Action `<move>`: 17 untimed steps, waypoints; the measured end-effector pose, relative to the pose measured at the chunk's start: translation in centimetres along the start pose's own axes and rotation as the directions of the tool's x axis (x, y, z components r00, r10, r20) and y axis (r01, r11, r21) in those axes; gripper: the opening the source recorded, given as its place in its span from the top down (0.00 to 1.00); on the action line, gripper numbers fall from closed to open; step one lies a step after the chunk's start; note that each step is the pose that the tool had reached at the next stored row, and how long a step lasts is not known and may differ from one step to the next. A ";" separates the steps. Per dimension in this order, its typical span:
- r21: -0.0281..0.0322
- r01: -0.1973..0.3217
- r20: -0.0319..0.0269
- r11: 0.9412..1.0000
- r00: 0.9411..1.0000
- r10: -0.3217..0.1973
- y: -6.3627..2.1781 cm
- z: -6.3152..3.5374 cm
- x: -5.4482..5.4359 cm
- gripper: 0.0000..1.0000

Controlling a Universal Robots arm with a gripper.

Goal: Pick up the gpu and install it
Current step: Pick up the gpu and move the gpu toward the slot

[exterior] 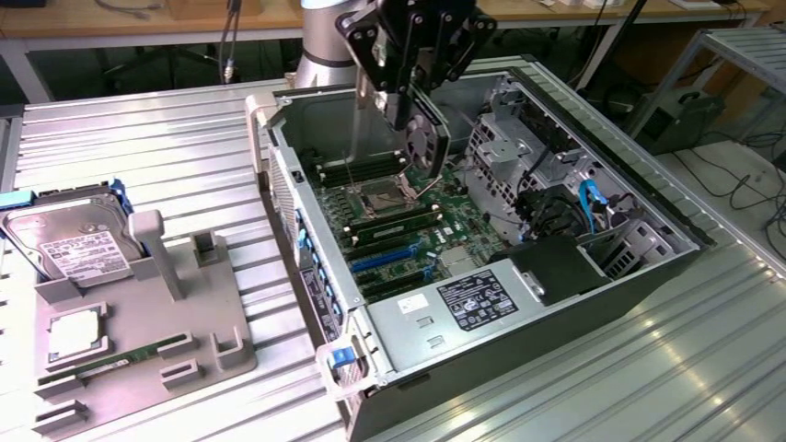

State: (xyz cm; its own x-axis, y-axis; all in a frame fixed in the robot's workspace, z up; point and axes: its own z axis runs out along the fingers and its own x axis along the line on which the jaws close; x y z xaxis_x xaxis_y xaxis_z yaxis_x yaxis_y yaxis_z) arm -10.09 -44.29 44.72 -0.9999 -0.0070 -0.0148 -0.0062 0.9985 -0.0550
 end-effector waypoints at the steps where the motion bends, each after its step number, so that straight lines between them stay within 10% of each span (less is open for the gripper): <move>1: 0.000 0.000 0.000 1.000 1.000 0.000 0.00 0.00 -0.1 0.73; 17: 0.000 0.000 0.000 1.000 1.000 0.000 -0.01 0.03 -1.6 0.73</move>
State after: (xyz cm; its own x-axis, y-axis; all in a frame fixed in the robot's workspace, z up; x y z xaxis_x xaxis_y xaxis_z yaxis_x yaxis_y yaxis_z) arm -8.53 -44.29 44.72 -0.9999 -0.0069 -0.0148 -0.0061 0.9985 -0.0550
